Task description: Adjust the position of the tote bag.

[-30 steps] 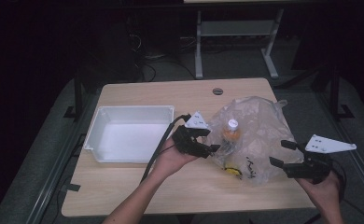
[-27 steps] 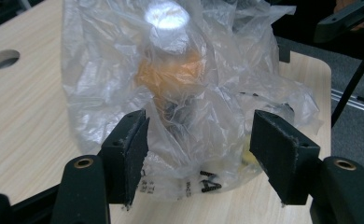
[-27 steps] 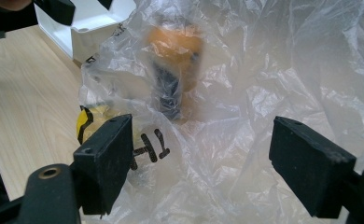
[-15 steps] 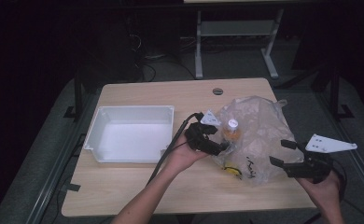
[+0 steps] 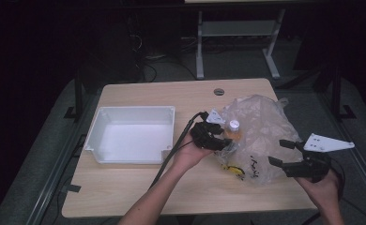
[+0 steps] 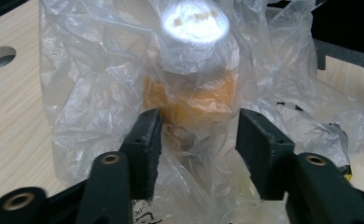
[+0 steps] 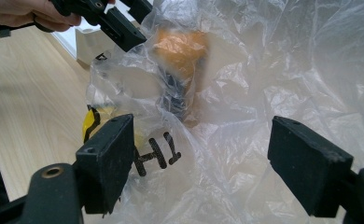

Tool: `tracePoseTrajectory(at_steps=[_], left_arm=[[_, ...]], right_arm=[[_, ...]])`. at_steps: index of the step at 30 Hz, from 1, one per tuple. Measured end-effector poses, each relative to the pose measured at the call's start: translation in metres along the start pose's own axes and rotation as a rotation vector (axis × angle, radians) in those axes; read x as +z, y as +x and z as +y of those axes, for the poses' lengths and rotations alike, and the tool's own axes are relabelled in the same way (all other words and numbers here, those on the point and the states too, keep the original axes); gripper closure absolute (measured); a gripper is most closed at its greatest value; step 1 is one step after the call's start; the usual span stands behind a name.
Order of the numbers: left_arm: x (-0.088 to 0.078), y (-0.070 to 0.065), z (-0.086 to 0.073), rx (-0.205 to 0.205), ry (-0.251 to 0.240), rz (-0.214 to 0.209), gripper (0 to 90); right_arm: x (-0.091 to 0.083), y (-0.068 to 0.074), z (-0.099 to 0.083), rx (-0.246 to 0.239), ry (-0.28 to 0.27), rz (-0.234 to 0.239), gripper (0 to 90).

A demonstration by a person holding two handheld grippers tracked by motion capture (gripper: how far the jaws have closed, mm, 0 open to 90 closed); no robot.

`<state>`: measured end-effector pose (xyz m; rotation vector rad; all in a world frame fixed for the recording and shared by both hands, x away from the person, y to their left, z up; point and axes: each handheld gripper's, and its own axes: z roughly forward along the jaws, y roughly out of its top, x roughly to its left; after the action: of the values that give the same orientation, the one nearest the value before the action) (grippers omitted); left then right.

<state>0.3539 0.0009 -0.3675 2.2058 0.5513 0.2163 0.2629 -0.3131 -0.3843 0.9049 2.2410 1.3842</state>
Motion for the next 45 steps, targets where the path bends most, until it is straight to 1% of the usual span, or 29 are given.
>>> tracePoseTrajectory(at_steps=[1,4,5,6,11,12,13,14,17,18,20,21,23,24,25,26,28,29,30,32,33,34,36,37,39,40,42,44,45], left_arm=[[0.0,0.0,0.0,0.014,0.003,0.015,52.2],[0.0,0.0,-0.001,0.013,-0.008,0.021,59.1],[-0.001,0.001,0.0,0.02,-0.005,0.023,59.1],[-0.003,0.001,0.0,0.019,-0.011,0.02,65.9],[-0.005,0.002,-0.001,0.039,-0.001,0.016,75.8],[-0.005,0.001,-0.002,0.04,-0.001,0.014,81.0],[-0.005,0.002,-0.003,0.046,0.005,0.01,81.0],[-0.005,0.001,-0.006,0.056,0.018,0.008,87.0],[-0.002,0.001,-0.011,0.064,0.041,0.026,89.2],[0.001,0.003,-0.018,0.059,0.069,0.037,89.4],[0.006,0.003,-0.026,0.052,0.104,0.034,89.4],[0.006,0.003,-0.026,0.052,0.104,0.034,89.5],[0.01,0.002,-0.032,0.076,0.155,0.043,89.6],[0.012,0.002,-0.038,0.067,0.165,0.025,89.5],[0.012,0.002,-0.038,0.067,0.165,0.025,89.5],[0.01,0.003,-0.041,0.053,0.156,0.008,89.4],[0.007,0.004,-0.041,0.042,0.147,0.0,87.1],[-0.001,0.006,-0.041,0.029,0.124,-0.02,83.4],[-0.006,0.007,-0.041,0.016,0.11,-0.022,79.4],[-0.017,0.011,-0.04,0.008,0.087,-0.04,73.0],[-0.017,0.011,-0.04,0.008,0.087,-0.04,70.1],[-0.024,0.012,-0.039,-0.004,0.063,-0.052,70.1],[-0.034,0.013,-0.035,-0.006,0.047,-0.05,63.1],[-0.038,0.013,-0.033,0.0,0.049,-0.057,63.1],[-0.047,0.011,-0.022,-0.002,0.017,-0.067,57.7],[-0.047,0.011,-0.022,-0.002,0.017,-0.067,56.5],[-0.05,0.008,-0.013,-0.001,-0.004,-0.08,55.3],[-0.048,0.005,-0.004,0.005,-0.013,-0.078,48.4],[-0.043,0.002,0.002,0.018,-0.003,-0.069,46.2]], right_arm=[[0.0,0.0,0.0,0.0,-0.001,0.001,22.5],[-0.001,-0.001,0.0,-0.003,-0.001,-0.003,22.5],[-0.001,-0.001,0.0,-0.003,-0.001,-0.003,22.5],[0.0,-0.001,0.0,0.001,-0.002,0.0,22.5],[0.001,0.0,0.0,-0.004,0.004,0.001,22.6],[0.002,0.0,0.0,-0.008,0.006,0.001,22.6],[0.002,0.0,0.0,-0.008,0.006,0.001,22.6],[0.003,0.0,0.0,-0.006,0.009,0.001,22.6],[0.003,0.0,-0.001,-0.001,0.013,-0.001,22.6],[0.003,0.0,-0.001,-0.002,0.014,-0.002,22.6],[0.002,0.001,-0.002,-0.006,0.019,-0.007,22.6],[0.002,0.001,-0.002,-0.006,0.019,-0.007,22.6],[0.002,0.0,-0.003,-0.003,0.022,-0.007,23.0],[0.002,-0.001,-0.004,-0.001,0.023,-0.007,23.0],[0.002,-0.001,-0.004,-0.001,0.023,-0.007,23.0],[0.001,-0.002,-0.005,0.004,0.023,-0.011,23.0],[0.0,-0.001,-0.005,0.006,0.021,-0.015,23.0],[-0.001,-0.001,-0.005,0.008,0.019,-0.014,23.0],[-0.001,-0.001,-0.005,0.008,0.017,-0.014,23.0],[-0.001,-0.001,-0.006,0.009,0.017,-0.019,23.0],[-0.001,-0.001,-0.006,0.009,0.017,-0.019,23.0],[-0.001,-0.002,-0.006,0.009,0.018,-0.02,23.0],[-0.001,-0.002,-0.006,0.009,0.02,-0.025,23.0],[-0.001,-0.002,-0.006,0.009,0.02,-0.025,23.0],[-0.002,-0.002,-0.007,0.011,0.016,-0.028,23.0],[-0.003,-0.002,-0.007,0.011,0.015,-0.028,23.0],[-0.003,-0.003,-0.007,0.013,0.012,-0.026,23.0],[-0.004,-0.004,-0.009,0.019,0.008,-0.029,23.0],[-0.004,-0.005,-0.009,0.017,0.006,-0.031,23.0]])
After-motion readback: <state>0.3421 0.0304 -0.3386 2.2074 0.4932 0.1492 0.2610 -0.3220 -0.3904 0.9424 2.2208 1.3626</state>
